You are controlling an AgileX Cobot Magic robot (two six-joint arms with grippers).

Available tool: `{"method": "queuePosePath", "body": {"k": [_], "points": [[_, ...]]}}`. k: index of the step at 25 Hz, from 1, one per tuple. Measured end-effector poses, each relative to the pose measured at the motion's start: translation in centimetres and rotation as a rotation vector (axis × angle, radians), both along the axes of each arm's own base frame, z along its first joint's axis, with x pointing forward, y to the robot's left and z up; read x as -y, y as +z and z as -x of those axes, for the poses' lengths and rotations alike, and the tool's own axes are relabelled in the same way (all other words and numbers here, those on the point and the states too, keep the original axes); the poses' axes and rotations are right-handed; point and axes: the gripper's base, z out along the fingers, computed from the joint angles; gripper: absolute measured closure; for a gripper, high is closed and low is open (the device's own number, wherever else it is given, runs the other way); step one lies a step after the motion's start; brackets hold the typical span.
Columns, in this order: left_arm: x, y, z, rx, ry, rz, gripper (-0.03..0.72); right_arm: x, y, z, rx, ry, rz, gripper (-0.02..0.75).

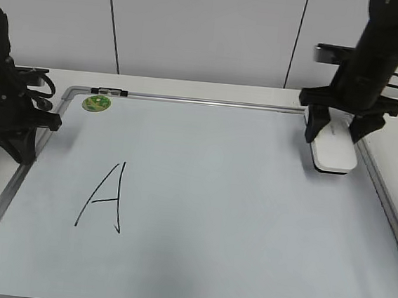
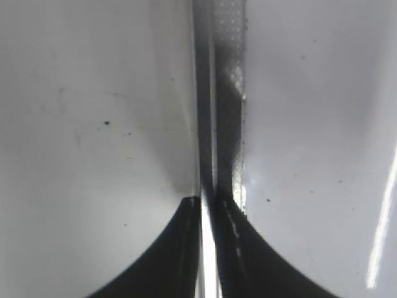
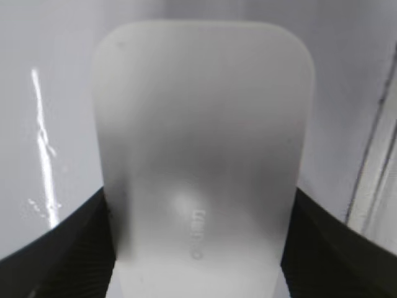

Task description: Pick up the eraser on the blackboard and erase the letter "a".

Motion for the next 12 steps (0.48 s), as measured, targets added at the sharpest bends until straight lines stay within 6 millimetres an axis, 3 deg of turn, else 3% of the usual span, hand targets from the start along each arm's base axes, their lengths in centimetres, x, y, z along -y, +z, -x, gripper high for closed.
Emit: {"method": "queuePosePath", "body": {"k": [4, 12], "points": [[0.0, 0.0, 0.0, 0.0, 0.0, 0.0, 0.622, 4.1, 0.0, -0.5, 0.0, -0.059, -0.013, 0.21], [0.0, 0.0, 0.0, 0.0, 0.0, 0.0, 0.62, 7.4, -0.5, -0.4, -0.017, -0.113, -0.016, 0.21]]}}
